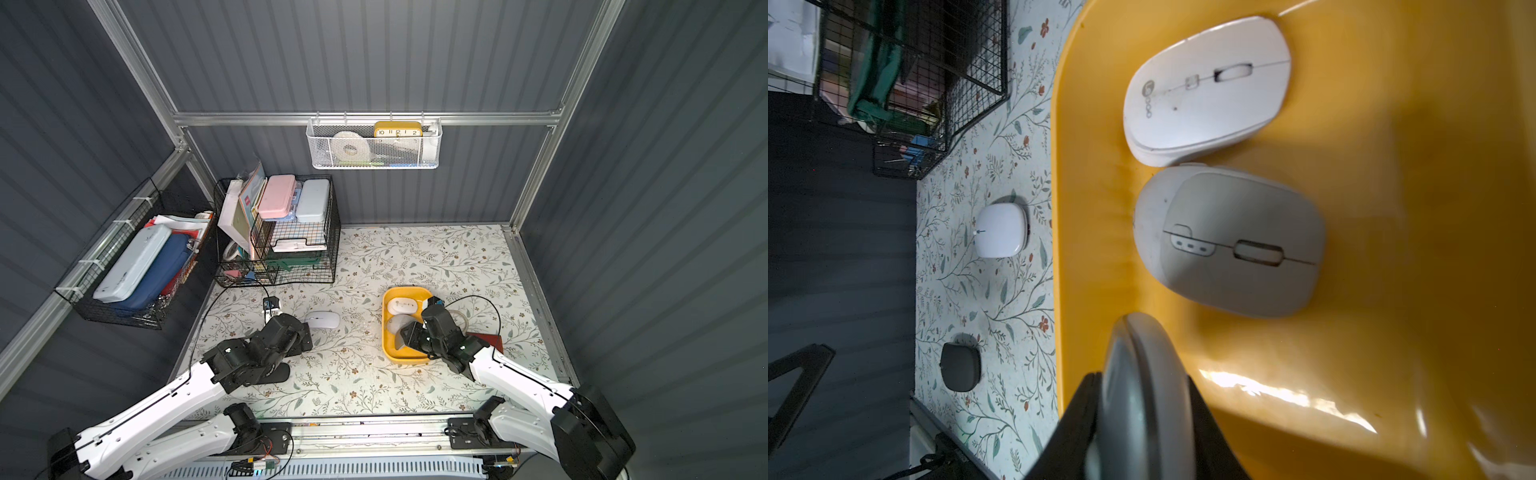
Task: Put the mouse in the storage box
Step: Place the mouse in the storage box.
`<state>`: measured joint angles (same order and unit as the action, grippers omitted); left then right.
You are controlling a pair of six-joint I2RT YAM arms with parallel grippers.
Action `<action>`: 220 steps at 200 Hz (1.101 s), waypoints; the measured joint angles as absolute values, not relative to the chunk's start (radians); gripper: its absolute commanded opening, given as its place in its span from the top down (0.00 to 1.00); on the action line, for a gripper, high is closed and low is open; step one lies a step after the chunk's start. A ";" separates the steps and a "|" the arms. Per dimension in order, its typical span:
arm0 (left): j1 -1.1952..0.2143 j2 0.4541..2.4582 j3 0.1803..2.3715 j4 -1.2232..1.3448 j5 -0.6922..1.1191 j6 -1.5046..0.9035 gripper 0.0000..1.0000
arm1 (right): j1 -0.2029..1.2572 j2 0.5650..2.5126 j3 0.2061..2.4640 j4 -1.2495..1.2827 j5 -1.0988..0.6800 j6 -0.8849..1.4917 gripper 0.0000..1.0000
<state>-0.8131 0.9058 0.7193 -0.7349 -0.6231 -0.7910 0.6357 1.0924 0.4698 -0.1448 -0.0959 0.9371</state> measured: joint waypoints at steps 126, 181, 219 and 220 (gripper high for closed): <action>-0.813 1.033 0.733 -0.862 -0.639 -0.995 0.01 | 0.716 1.106 0.435 -0.103 0.004 1.052 0.42; -0.813 1.033 0.740 -0.888 -0.635 -1.023 0.01 | 0.725 1.000 0.433 -0.191 0.086 1.062 0.35; -0.813 1.033 0.740 -0.911 -0.620 -1.074 0.01 | 0.725 0.907 0.434 -0.278 0.175 1.052 0.31; -0.813 1.033 0.740 -0.911 -0.620 -1.074 0.01 | 0.725 0.906 0.434 -0.279 0.177 1.052 0.31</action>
<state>-0.8131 1.0328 0.7399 -0.9112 -0.6197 -1.0740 0.7250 0.9058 0.4335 -0.2787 0.1768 1.0519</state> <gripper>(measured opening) 0.994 0.684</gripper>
